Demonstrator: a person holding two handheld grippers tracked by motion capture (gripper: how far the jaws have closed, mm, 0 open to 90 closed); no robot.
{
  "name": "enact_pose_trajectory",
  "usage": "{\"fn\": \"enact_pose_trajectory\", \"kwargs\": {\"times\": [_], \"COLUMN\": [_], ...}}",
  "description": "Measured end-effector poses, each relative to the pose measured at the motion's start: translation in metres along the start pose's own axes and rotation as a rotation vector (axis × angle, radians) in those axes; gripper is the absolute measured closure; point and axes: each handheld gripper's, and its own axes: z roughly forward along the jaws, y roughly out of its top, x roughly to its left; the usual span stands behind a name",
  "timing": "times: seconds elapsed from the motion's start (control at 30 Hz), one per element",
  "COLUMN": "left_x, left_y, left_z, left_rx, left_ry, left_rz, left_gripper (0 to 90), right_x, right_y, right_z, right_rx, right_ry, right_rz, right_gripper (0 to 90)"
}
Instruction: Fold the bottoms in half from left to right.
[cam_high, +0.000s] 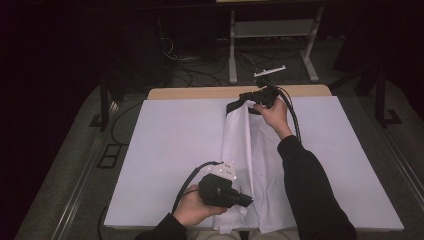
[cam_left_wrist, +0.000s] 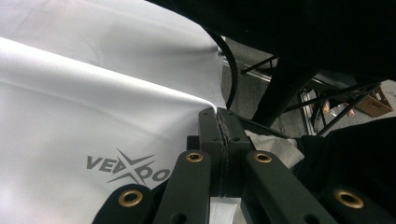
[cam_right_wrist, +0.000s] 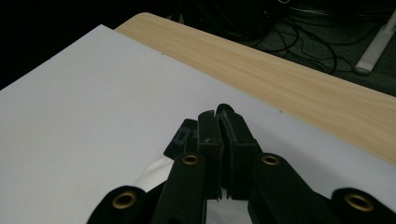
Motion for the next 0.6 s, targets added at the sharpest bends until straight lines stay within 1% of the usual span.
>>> {"fn": "enact_pose_trajectory", "kwargs": {"times": [0.2,0.37,0.6], "left_x": [0.001,0.002,0.003], "left_y": [0.005,0.009,0.015], "left_z": [0.009,0.015,0.024], "left_rx": [0.002,0.008,0.005], "left_ry": [-0.013,-0.023,-0.034], "left_rz": [0.010,0.010,0.016], "left_gripper": [88.8,88.8,88.8], "right_x": [-0.006,-0.011,-0.016], "right_y": [-0.003,-0.007,-0.009], "right_z": [-0.005,-0.010,-0.015], "right_rx": [-0.001,-0.010,-0.014], "right_ry": [-0.007,-0.001,0.003], "right_rz": [0.003,0.014,0.010], "right_gripper": [85.5,85.6,85.5]}}
